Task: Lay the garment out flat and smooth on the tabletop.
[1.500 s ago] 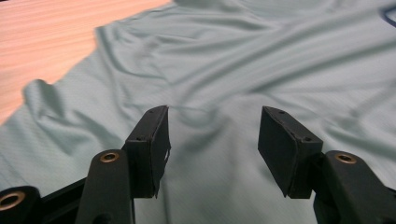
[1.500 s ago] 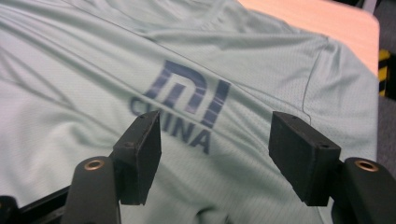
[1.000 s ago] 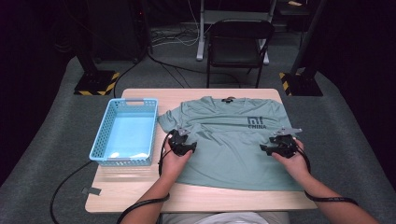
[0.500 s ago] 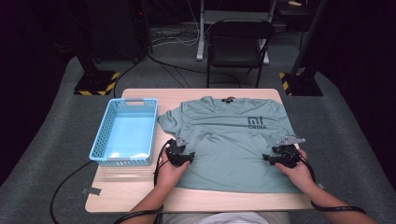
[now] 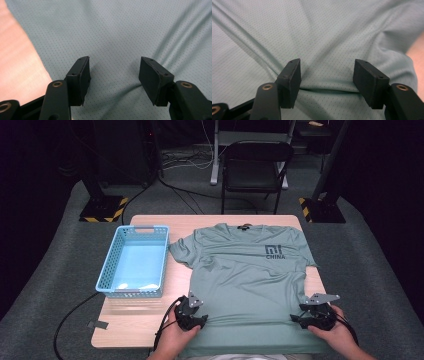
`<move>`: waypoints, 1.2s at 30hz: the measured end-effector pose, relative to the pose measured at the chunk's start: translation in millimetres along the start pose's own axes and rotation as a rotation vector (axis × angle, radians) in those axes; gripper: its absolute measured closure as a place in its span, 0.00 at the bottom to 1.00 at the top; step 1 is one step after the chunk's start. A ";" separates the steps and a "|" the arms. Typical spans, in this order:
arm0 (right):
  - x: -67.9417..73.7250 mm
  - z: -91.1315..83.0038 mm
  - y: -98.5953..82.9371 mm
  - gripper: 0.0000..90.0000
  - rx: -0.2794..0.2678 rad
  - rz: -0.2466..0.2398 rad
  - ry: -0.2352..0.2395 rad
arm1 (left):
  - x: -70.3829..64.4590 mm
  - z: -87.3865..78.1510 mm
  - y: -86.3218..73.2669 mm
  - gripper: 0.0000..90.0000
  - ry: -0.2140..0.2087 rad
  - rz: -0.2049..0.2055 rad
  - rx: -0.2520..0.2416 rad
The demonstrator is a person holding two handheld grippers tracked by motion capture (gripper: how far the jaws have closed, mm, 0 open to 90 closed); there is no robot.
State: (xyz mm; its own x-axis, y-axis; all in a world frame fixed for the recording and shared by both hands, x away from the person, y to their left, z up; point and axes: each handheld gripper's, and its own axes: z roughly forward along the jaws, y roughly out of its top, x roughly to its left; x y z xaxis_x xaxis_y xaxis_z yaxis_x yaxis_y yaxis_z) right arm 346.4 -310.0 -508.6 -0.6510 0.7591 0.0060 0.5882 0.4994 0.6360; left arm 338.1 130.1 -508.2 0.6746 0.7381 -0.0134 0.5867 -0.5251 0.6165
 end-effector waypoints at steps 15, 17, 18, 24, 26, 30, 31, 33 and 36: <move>9.8 -18.7 -8.3 0.40 -0.019 0.052 0.033 | -6.0 -15.4 -13.0 0.47 -0.042 -0.083 -0.024; 8.3 -18.9 -6.3 0.38 -0.033 0.051 0.020 | -2.4 -17.2 -10.1 0.45 -0.033 -0.090 -0.050; 6.9 -18.3 -4.9 0.37 -0.034 0.054 0.016 | 0.2 -17.9 -7.5 0.44 -0.028 -0.093 -0.067; -6.3 -10.6 4.9 0.33 -0.047 0.078 0.008 | 13.9 -14.1 5.9 0.41 -0.010 -0.110 -0.116; -11.0 -8.2 8.5 0.33 -0.052 0.087 0.008 | 17.9 -10.8 10.7 0.40 -0.007 -0.112 -0.123; -18.4 -7.3 13.6 0.33 -0.072 0.097 0.000 | 22.1 -6.6 18.7 0.40 0.007 -0.103 -0.134; -18.4 -7.3 13.6 0.33 -0.072 0.097 0.000 | 22.1 -6.6 18.7 0.40 0.007 -0.103 -0.134; -21.7 -7.9 14.6 0.33 -0.086 0.109 -0.004 | 23.8 -4.2 21.7 0.40 0.006 -0.105 -0.149; -24.5 -7.9 13.7 0.32 -0.103 0.117 -0.015 | 24.6 -0.8 22.7 0.39 -0.004 -0.107 -0.161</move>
State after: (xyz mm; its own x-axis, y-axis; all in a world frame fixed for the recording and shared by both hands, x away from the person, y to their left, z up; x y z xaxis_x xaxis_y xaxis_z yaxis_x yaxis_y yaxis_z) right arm 366.6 -325.1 -493.9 -0.5728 0.8164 0.0737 0.6068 0.3619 0.7077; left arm 367.6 136.7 -493.9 0.6137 0.7846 -0.0884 0.5765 -0.3688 0.7291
